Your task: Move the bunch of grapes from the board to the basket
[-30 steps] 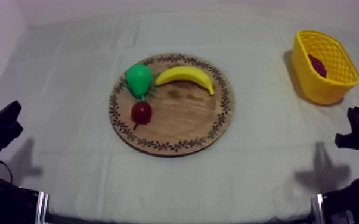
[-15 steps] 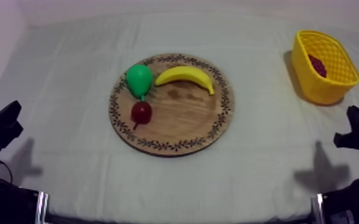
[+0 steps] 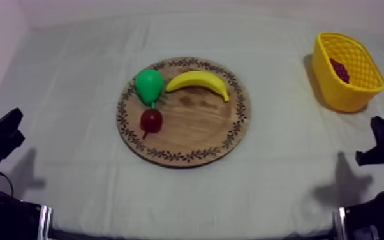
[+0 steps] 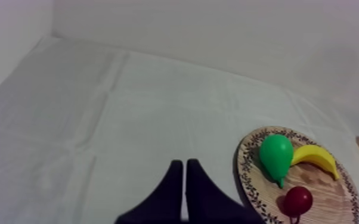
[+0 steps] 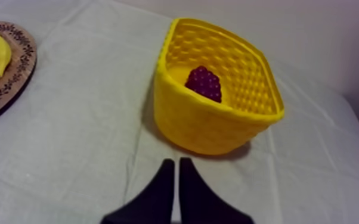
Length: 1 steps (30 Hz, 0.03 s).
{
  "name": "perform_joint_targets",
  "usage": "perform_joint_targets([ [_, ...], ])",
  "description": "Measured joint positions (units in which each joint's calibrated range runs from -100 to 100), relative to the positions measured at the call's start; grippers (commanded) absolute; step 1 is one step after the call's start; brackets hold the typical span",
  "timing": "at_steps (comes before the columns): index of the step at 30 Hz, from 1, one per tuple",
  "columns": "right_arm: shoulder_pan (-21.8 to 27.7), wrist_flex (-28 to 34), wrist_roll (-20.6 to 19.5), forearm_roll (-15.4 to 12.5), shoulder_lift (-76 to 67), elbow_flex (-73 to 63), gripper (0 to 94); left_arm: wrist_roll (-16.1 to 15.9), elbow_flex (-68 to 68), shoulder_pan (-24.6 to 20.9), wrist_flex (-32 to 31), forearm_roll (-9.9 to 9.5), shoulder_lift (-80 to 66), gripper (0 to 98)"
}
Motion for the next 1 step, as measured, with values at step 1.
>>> perform_joint_targets([
  [1, 0.0, 0.0, 0.0, 0.0, 0.0, 0.0, 0.3, 0.0, 0.0, 0.0, 0.0, 0.0, 0.0, 0.1],
])
